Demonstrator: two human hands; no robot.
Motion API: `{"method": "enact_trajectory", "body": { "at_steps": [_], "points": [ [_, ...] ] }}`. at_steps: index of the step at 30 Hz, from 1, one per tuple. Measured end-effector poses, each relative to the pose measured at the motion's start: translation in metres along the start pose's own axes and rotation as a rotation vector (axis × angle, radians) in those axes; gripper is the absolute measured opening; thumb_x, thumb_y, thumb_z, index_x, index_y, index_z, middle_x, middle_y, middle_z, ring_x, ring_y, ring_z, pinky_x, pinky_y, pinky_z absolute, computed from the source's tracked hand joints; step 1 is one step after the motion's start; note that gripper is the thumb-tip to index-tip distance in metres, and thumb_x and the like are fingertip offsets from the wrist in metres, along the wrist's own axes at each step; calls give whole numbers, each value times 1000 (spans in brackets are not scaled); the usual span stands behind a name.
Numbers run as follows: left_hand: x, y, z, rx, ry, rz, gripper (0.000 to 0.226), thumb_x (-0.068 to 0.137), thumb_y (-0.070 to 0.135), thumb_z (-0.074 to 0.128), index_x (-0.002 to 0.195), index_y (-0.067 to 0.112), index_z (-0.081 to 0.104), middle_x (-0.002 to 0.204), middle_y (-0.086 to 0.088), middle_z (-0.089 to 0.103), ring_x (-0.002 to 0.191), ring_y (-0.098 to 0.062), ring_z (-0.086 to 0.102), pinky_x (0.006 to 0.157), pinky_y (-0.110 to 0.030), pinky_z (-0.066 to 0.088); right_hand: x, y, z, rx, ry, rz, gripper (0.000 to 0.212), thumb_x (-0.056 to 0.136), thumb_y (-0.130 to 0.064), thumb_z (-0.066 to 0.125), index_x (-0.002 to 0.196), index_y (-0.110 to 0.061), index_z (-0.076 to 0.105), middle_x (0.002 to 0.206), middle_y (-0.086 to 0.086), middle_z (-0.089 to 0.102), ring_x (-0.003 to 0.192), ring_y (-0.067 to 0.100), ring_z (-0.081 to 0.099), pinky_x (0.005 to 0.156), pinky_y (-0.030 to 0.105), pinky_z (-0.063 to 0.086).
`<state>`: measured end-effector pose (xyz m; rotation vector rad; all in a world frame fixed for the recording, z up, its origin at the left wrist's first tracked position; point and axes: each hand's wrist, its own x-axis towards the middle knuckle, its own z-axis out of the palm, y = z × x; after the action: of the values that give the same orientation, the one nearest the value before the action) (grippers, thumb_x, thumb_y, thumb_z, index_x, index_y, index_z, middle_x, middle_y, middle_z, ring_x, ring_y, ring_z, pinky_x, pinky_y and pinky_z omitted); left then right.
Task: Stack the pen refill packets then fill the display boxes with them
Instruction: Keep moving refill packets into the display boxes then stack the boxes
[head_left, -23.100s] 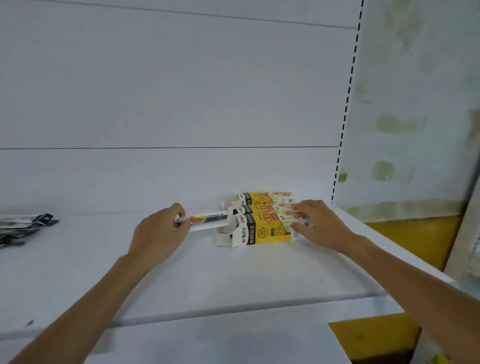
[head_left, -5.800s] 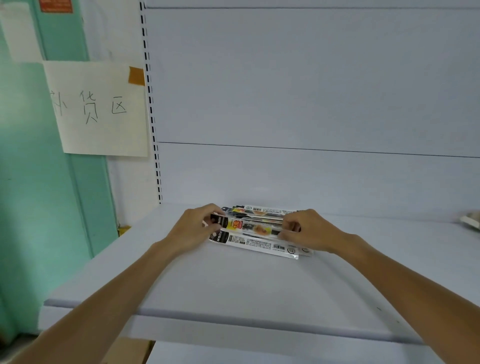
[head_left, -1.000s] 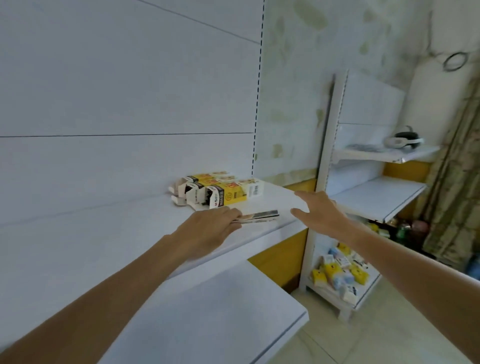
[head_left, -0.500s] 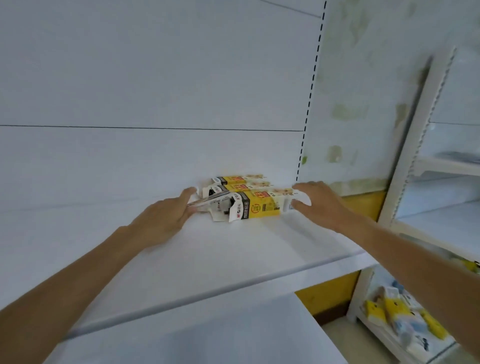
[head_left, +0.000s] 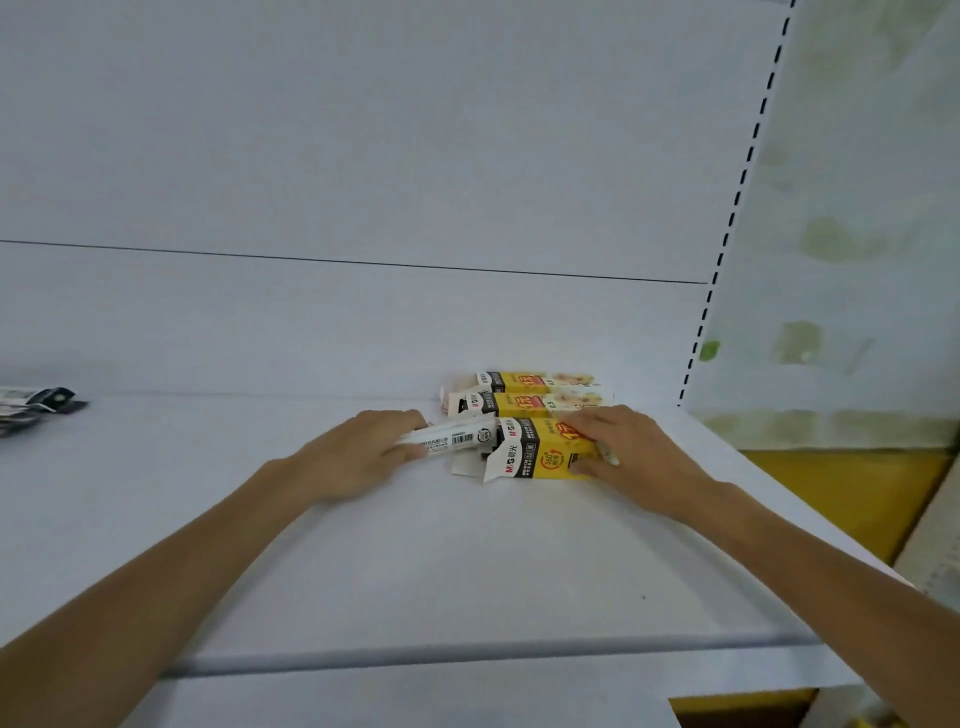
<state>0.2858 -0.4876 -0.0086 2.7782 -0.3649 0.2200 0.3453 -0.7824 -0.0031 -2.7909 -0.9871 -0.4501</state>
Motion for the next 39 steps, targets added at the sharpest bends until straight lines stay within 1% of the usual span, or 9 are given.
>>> {"method": "enact_trajectory", "body": {
  "at_steps": [4, 12, 18, 23, 26, 29, 32, 35, 39],
  "points": [
    [-3, 4, 5, -21, 56, 35, 19, 96, 30, 46, 110, 22, 56, 84, 15, 53, 70, 11, 51, 65, -12, 39, -2, 11, 10, 19, 32, -52, 54, 90, -39, 56, 139, -25, 41, 142, -4, 44, 130, 19, 38, 105, 41, 31],
    [-8, 10, 11, 85, 109, -42, 26, 97, 29, 45, 122, 28, 51, 83, 13, 60, 65, -5, 45, 67, -18, 37, -4, 22, 14, 98, 75, -122, 59, 82, -46, 51, 135, -21, 48, 136, -2, 51, 123, 23, 45, 103, 44, 34],
    [9, 40, 15, -109, 59, 6, 13, 97, 26, 46, 97, 20, 58, 79, 5, 68, 54, -6, 44, 55, -17, 34, -3, 25, 11, 163, 61, -155, 54, 84, -32, 67, 134, -19, 49, 134, -4, 53, 122, 20, 43, 104, 40, 32],
    [29, 60, 20, -72, 105, -34, 22, 94, 31, 50, 107, 18, 63, 98, 1, 45, 91, -17, 51, 80, -28, 41, -2, 21, 9, 131, 51, -128, 55, 85, -33, 65, 136, -20, 47, 137, -4, 49, 124, 20, 40, 105, 37, 30],
    [36, 71, 25, -62, 173, -83, 18, 93, 28, 52, 93, 18, 66, 93, 1, 46, 91, -20, 51, 72, -28, 36, -1, 20, 9, 111, 44, -124, 56, 86, -35, 63, 137, -21, 44, 139, -5, 47, 125, 19, 39, 105, 38, 30],
    [37, 76, 24, 105, 248, -143, 23, 89, 38, 53, 103, 28, 68, 98, 0, 56, 98, -21, 54, 76, -30, 32, 1, 14, 8, 103, 28, -85, 56, 86, -36, 62, 137, -22, 44, 138, -5, 48, 124, 20, 39, 104, 41, 31],
    [29, 69, 16, -33, 134, -173, 34, 85, 44, 59, 117, 31, 61, 99, 7, 53, 102, -18, 54, 82, -30, 39, 2, 11, 8, 150, 31, -86, 53, 85, -35, 64, 134, -22, 47, 133, -6, 51, 120, 20, 41, 102, 41, 33],
    [11, 54, 3, -141, 244, -185, 46, 77, 37, 70, 117, 30, 48, 92, 17, 56, 96, -13, 58, 80, -29, 44, 2, 11, 6, 190, 39, -81, 52, 85, -33, 65, 133, -22, 49, 132, -6, 52, 119, 18, 42, 102, 40, 33],
    [-9, 27, -7, 24, 221, -212, 16, 82, 34, 66, 94, 36, 55, 91, 17, 63, 91, -8, 60, 75, -27, 42, 1, 10, 8, 203, 50, -79, 52, 84, -32, 66, 133, -21, 49, 131, -6, 53, 119, 18, 42, 102, 39, 33]
  ]
}}
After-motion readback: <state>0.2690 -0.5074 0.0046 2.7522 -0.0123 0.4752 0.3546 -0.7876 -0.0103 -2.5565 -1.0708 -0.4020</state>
